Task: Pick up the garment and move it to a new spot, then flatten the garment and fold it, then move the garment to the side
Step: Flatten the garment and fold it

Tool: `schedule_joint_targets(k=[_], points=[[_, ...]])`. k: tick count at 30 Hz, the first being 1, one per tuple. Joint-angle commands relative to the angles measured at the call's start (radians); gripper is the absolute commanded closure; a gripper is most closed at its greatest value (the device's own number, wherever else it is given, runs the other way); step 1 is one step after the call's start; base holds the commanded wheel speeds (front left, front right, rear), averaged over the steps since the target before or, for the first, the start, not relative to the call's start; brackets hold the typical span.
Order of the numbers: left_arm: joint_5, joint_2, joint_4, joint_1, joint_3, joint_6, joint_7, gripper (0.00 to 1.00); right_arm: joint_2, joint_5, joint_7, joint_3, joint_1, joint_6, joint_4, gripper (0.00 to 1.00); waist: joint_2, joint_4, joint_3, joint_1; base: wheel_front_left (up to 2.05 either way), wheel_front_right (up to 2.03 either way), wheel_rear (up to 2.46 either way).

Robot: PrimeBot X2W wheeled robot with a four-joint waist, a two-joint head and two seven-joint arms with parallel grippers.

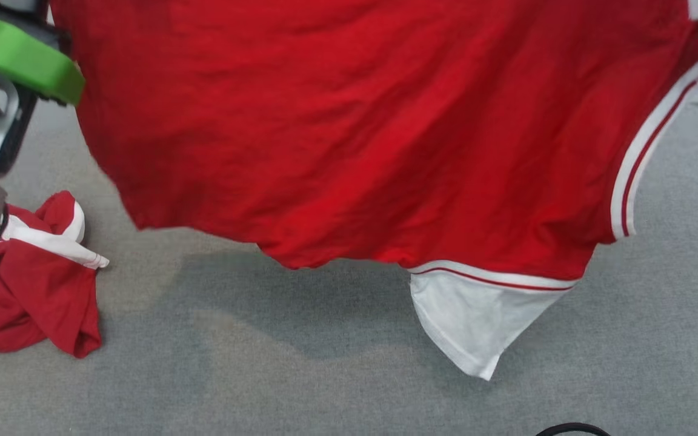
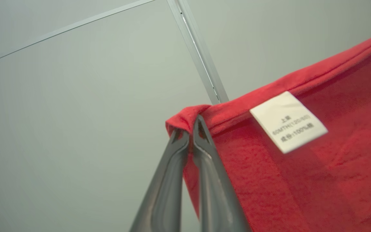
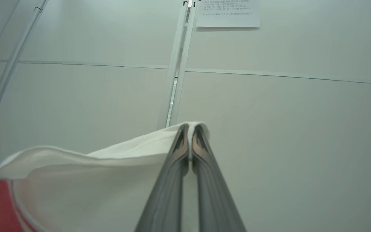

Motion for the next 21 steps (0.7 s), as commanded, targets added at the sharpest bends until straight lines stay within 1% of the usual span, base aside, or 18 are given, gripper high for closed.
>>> schedule_joint_targets(k=[1,3,6,8,10,11,13,17,19,21], points=[[-0.004,-0.001,0.017,-0.039,-0.012,0.002,-0.002,1.0,-0.015,-0.008,0.001,0.003,-0.047,-0.001,0.026,1.0,0.0,0.002,0.107,0.0,0.0,0.0,0.0],[0.001,-0.003,0.055,-0.112,-0.029,0.002,-0.006,1.0,-0.038,-0.028,0.009,0.016,-0.134,-0.001,0.081,1.0,0.0,0.005,0.177,0.0,0.0,0.0,0.0],[0.012,-0.014,0.122,-0.219,-0.05,0.002,-0.009,1.0,-0.055,-0.056,0.026,0.017,-0.276,-0.001,0.174,1.0,0.0,0.008,0.284,0.0,0.0,0.0,0.0],[0.031,-0.015,0.167,-0.302,-0.058,0.002,-0.013,1.0,-0.072,-0.098,0.028,0.023,-0.379,-0.002,0.23,1.0,0.0,0.007,0.344,0.0,0.0,0.0,0.0],[0.055,-0.008,0.209,-0.391,-0.049,0.017,-0.018,1.0,-0.076,-0.147,0.031,0.019,-0.49,-0.002,0.277,1.0,0.0,0.001,0.401,0.0,0.0,0.0,0.0],[0.087,0.009,0.247,-0.472,-0.049,0.032,-0.019,1.0,-0.069,-0.195,0.021,-0.01,-0.593,-0.002,0.317,1.0,0.0,-0.01,0.444,0.0,0.0,0.0,0.0],[0.102,0.01,0.272,-0.532,-0.04,0.041,-0.024,1.0,-0.06,-0.239,0.012,-0.043,-0.668,-0.003,0.349,1.0,0.0,-0.019,0.469,0.0,0.0,0.0,0.0],[0.111,-0.004,0.264,-0.599,-0.016,0.035,-0.025,1.0,-0.039,-0.305,0.0,-0.076,-0.755,-0.003,0.385,1.0,0.0,-0.029,0.512,0.0,0.0,0.0,0.0],[0.107,-0.007,0.249,-0.574,0.001,0.031,-0.025,1.0,-0.027,-0.296,0.0,-0.069,-0.746,-0.002,0.4,1.0,0.0,-0.035,0.54,0.0,0.0,0.0,0.0],[0.1,-0.016,0.248,-0.516,0.016,0.03,-0.025,1.0,-0.025,-0.271,-0.001,-0.064,-0.702,-0.002,0.389,1.0,0.0,-0.037,0.564,0.0,0.0,0.0,0.0]])
